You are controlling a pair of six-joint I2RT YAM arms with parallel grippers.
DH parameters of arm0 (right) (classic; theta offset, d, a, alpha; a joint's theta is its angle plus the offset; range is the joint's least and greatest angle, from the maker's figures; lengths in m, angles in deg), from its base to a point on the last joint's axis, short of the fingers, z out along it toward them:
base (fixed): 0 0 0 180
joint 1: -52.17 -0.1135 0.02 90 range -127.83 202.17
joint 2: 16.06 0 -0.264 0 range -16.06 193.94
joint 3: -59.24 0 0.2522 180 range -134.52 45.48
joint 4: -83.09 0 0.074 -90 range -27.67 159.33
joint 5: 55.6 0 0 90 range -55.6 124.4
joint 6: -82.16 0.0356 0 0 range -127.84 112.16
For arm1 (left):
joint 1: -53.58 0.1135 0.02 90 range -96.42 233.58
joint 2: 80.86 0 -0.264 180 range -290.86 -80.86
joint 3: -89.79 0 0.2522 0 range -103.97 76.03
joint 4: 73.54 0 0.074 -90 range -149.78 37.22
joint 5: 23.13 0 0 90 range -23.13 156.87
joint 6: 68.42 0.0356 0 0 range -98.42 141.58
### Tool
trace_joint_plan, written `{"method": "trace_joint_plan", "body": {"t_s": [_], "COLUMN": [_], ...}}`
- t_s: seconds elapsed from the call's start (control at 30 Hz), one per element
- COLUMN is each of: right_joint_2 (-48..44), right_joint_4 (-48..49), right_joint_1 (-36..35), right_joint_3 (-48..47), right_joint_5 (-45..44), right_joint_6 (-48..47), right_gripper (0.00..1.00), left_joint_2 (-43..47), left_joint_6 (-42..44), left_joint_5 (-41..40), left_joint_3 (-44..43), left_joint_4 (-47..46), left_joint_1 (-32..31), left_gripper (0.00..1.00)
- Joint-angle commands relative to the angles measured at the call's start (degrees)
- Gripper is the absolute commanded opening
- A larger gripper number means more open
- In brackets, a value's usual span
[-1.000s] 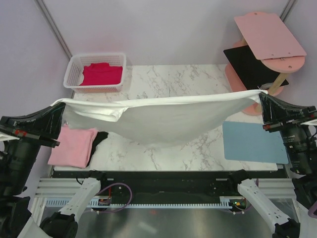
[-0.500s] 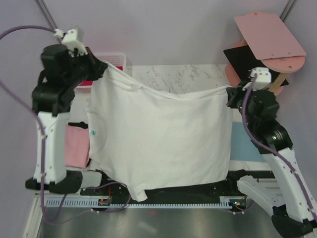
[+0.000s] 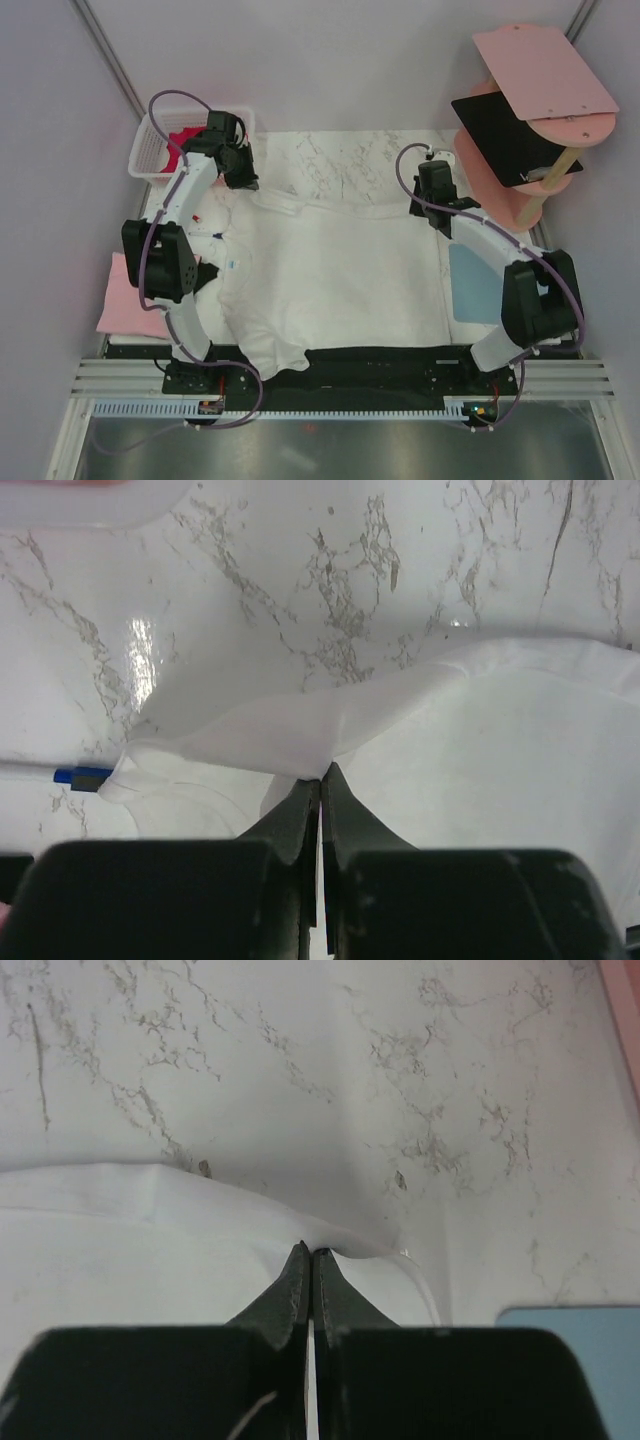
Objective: Fold and stack the t-shirts
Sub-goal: Flatten out the tshirt, then fold the flattened tshirt in 1/3 of the way
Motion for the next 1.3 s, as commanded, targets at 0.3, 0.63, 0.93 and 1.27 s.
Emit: {"method": "trace_joint_plan", "body": {"t_s": [0.3, 0.63, 0.93, 1.27], "right_joint_2": [14.24, 9.85, 5.45, 5.27], "right_joint_4": [6.34, 2.04, -4.55, -10.27], "right_joint_1": [5.48, 6.09, 6.97, 7.06], "right_joint_3": [-14.52, -7.76, -7.40, -5.65], "right_joint_5": [4.63, 6.39, 5.16, 6.48], "right_joint_6": [1.13, 1.92, 0.95, 0.60], "right_gripper": [0.00, 0.00, 0.00, 0.00], "left_joint_2": [-7.52, 4.16, 9.18, 9.80], "left_joint_6": [0.49, -0.04, 0.75, 3.21], "left_joint_5": [-2.43, -5.06, -6.65, -7.18], "left_joint_3": [-17.58, 0.69, 6.24, 8.17], "left_joint_4": [-0.20, -0.29, 1.55, 7.00], "left_joint_1": [0.14, 0.23, 0.23, 0.23], "left_gripper": [0.02, 0.02, 0.02, 0.02]}}
